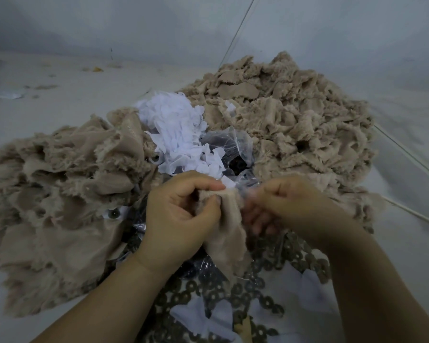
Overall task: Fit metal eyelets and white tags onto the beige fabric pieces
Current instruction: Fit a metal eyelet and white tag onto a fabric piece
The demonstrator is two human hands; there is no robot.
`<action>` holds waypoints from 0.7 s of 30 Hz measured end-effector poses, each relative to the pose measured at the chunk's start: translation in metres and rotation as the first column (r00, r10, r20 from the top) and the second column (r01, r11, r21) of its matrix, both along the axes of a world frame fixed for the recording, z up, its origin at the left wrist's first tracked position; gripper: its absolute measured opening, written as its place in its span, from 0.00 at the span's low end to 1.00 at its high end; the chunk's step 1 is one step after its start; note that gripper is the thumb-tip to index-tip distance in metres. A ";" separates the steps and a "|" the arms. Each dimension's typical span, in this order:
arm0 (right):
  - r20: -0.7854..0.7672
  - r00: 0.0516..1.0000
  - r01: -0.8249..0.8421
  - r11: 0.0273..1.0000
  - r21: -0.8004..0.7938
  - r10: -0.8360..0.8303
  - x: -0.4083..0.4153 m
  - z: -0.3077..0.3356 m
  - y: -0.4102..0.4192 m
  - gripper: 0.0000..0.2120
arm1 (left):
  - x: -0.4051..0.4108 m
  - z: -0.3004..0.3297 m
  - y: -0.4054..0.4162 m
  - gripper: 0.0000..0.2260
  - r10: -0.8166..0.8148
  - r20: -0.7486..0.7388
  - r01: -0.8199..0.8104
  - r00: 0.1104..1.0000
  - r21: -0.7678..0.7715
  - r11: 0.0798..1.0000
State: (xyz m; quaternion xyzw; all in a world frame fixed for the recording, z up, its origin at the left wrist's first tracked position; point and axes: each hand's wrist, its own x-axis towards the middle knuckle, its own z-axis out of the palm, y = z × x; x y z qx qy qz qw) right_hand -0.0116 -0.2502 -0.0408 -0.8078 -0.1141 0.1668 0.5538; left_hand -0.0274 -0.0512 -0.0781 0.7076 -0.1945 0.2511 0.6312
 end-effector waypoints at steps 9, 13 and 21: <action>0.073 0.982 0.149 0.956 0.254 -0.172 -0.002 -0.005 0.023 0.15 | -0.004 -0.002 -0.012 0.06 -0.175 0.361 -0.007 0.916 0.451 0.892; -0.011 0.985 0.167 0.941 0.294 -0.171 0.001 -0.007 0.019 0.15 | -0.002 -0.006 -0.011 0.05 -0.159 0.375 -0.036 0.913 0.462 0.886; -0.031 0.908 0.389 0.812 0.435 -0.419 0.006 -0.010 0.018 0.03 | 0.002 -0.007 -0.008 0.04 -0.040 0.421 -0.186 0.906 0.481 0.857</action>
